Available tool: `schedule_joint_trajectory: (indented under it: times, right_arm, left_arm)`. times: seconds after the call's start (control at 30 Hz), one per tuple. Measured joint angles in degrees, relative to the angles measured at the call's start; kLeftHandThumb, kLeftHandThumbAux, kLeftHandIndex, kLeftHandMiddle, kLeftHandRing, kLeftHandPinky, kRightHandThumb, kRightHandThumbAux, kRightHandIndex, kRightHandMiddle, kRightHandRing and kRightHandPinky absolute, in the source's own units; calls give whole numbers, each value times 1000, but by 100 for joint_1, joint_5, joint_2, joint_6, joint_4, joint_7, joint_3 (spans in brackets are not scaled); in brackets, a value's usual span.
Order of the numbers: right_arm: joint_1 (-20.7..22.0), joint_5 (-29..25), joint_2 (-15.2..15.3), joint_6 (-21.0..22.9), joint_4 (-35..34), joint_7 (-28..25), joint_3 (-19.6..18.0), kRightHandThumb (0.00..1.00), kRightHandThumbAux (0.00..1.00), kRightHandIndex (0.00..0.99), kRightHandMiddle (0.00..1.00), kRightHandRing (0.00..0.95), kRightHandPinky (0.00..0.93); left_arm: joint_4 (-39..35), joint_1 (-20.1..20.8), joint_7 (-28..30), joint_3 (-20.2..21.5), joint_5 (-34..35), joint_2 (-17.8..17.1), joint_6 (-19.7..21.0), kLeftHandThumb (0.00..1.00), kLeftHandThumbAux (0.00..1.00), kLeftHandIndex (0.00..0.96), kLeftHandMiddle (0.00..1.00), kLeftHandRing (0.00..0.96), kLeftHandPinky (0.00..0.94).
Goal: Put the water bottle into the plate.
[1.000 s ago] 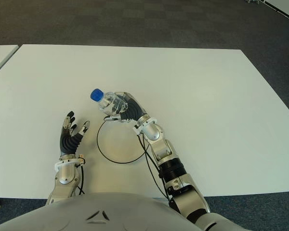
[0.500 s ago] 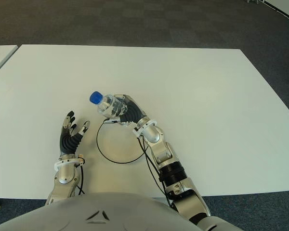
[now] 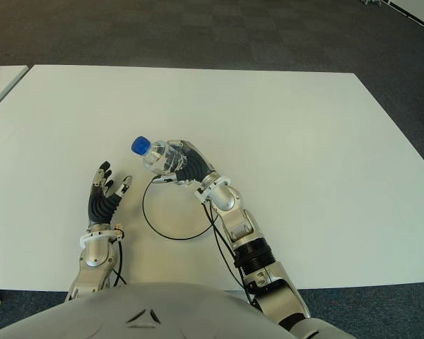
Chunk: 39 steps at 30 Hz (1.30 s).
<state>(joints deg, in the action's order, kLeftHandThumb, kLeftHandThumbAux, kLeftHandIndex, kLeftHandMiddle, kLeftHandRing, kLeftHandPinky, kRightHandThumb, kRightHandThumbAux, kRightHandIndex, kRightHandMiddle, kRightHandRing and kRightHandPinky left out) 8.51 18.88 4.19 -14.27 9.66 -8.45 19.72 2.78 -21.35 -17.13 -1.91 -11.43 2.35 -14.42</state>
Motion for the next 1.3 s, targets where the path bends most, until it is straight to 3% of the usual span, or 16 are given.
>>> schedule_joint_trajectory:
  times: [0.77,1.3]
  right_arm:
    - [-163,222,81,230,-272,74,8,715,713,439,940,905,892]
    - [-218,618,245,277,-421,224,60,712,715,438,955,908,896]
  left_arm:
    - [74,15,3,97,4,-26,-95,220,661,55,53,42,77]
    - [42,12,-4,130,-110,-22,-37,221,622,56,61,48,72]
